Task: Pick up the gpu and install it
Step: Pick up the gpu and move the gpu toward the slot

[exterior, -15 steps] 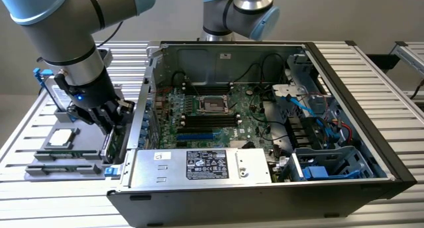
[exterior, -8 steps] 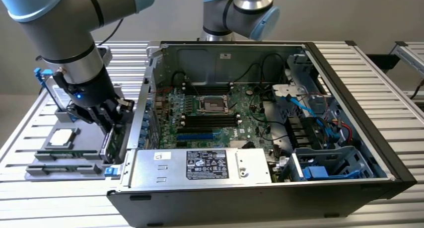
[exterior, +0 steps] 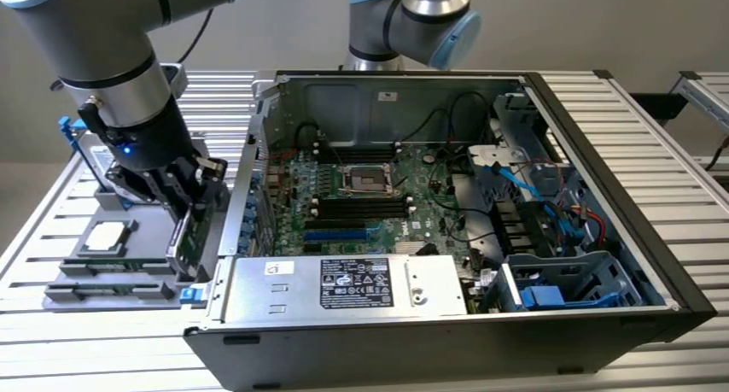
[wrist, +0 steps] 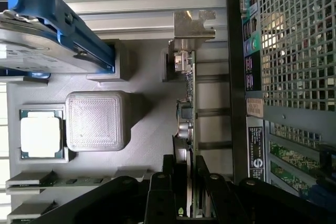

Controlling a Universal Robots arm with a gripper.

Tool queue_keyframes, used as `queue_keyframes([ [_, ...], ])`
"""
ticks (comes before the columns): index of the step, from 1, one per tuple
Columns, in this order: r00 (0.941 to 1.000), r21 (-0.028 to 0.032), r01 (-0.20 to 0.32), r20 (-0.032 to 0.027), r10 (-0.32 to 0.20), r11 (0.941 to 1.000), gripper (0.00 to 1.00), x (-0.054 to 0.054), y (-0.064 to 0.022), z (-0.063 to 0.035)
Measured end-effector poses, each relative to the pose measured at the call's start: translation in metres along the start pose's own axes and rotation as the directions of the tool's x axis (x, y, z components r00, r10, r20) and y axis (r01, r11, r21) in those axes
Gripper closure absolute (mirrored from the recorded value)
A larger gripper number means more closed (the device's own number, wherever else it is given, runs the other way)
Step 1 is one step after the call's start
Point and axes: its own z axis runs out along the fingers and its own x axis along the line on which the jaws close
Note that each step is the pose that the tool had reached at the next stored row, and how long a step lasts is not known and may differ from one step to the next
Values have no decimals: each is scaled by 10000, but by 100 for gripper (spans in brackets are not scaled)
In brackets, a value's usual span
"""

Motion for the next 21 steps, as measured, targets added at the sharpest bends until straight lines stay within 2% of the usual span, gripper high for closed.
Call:
queue_keyframes([
  [11,10000,0,4,0,-4,10000,73,-5,20,-371],
  [21,10000,-1,3,0,-3,10000,73,-10,44,-821],
])
